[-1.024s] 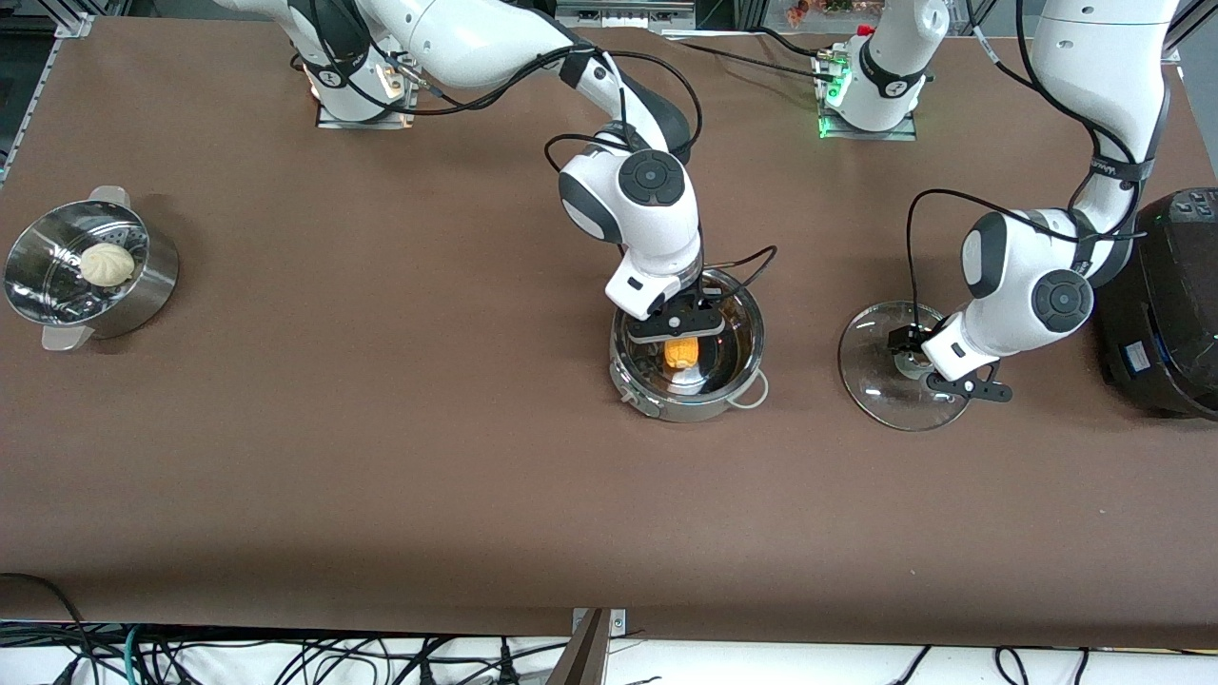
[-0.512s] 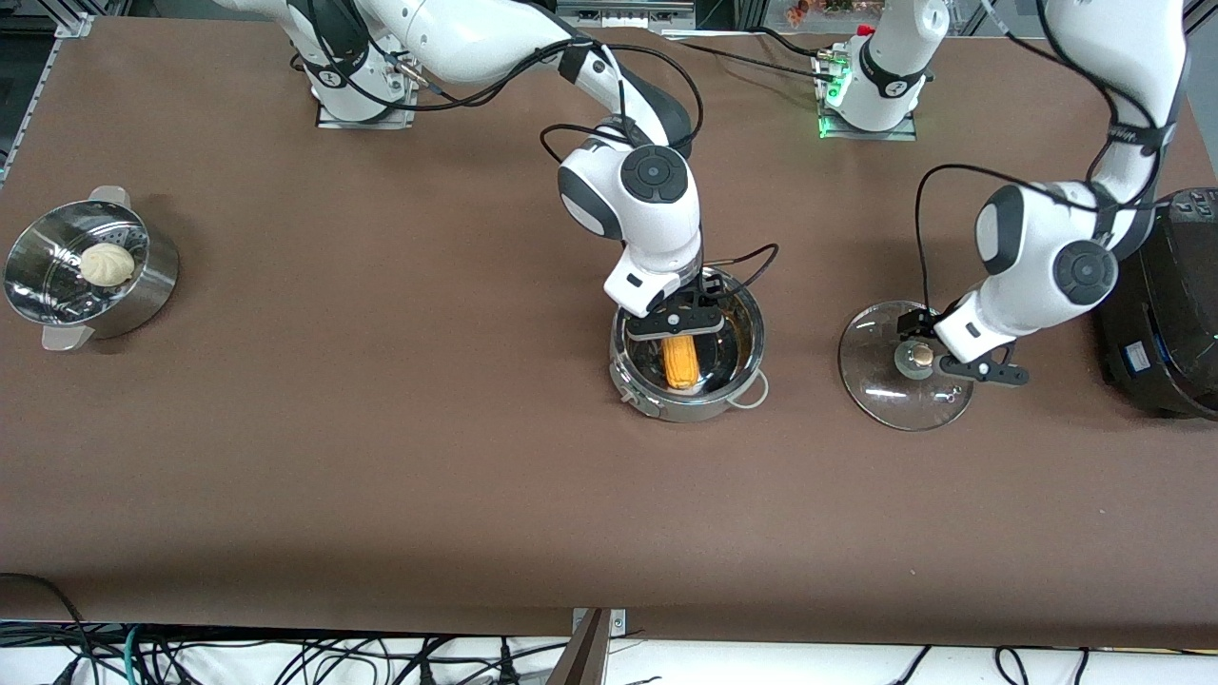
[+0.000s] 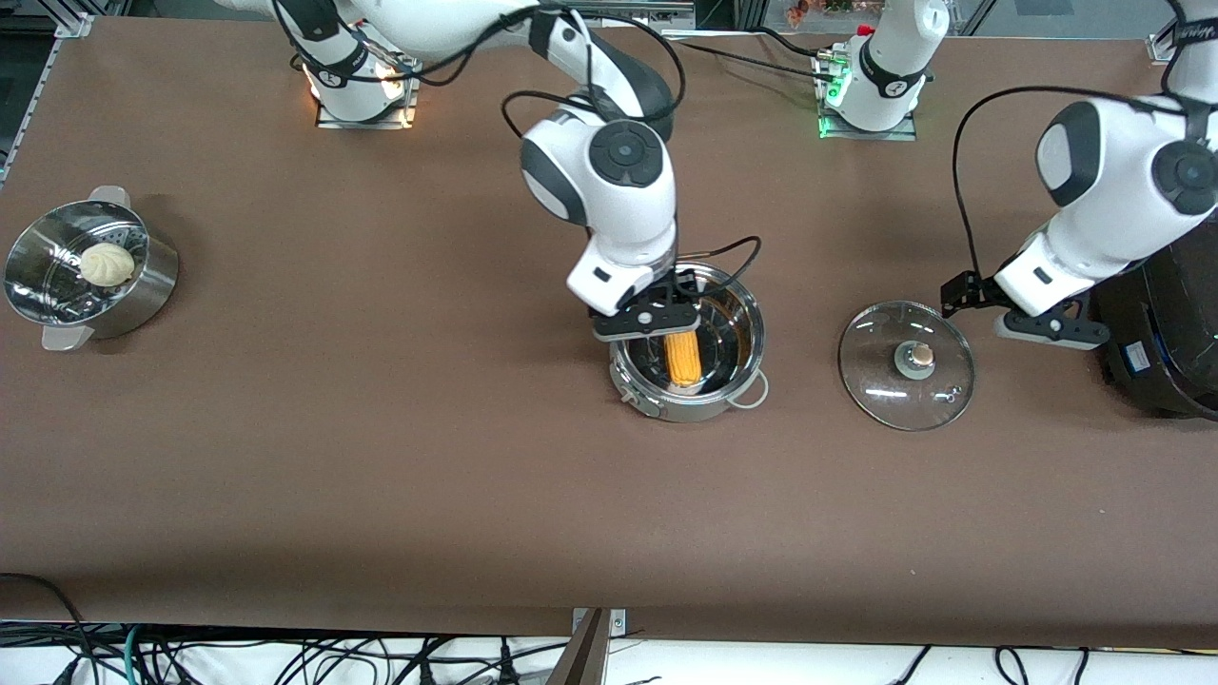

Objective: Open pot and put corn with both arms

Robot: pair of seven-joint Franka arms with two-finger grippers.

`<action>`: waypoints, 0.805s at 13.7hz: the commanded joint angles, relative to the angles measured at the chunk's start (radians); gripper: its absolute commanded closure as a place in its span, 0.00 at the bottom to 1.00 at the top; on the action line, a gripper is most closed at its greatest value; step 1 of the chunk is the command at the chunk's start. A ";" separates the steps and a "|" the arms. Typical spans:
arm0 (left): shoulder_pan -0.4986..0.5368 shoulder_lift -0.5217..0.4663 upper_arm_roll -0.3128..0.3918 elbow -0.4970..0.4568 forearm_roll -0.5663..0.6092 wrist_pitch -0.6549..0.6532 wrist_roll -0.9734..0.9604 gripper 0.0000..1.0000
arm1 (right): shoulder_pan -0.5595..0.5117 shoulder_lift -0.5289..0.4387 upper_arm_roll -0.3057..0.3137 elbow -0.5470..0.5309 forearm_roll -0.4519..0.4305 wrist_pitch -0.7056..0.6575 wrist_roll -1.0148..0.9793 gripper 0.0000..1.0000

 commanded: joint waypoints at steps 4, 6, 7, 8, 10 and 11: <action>0.045 -0.125 0.000 0.185 -0.007 -0.289 0.024 0.00 | -0.082 -0.143 -0.084 -0.018 0.003 -0.252 -0.124 0.00; 0.050 -0.127 -0.002 0.288 0.042 -0.419 0.023 0.00 | -0.160 -0.185 -0.087 -0.018 0.003 -0.317 -0.127 0.00; 0.050 -0.125 -0.002 0.328 0.042 -0.474 0.023 0.00 | -0.203 -0.201 -0.087 -0.018 0.003 -0.341 -0.132 0.00; 0.052 -0.125 -0.002 0.367 0.042 -0.528 0.018 0.00 | -0.243 -0.223 -0.088 -0.018 0.003 -0.377 -0.157 0.00; 0.053 -0.125 -0.008 0.422 0.042 -0.605 0.015 0.00 | -0.358 -0.246 -0.088 -0.018 0.003 -0.482 -0.271 0.00; 0.053 -0.125 -0.009 0.450 0.042 -0.636 0.014 0.00 | -0.416 -0.252 -0.088 -0.018 0.003 -0.510 -0.352 0.00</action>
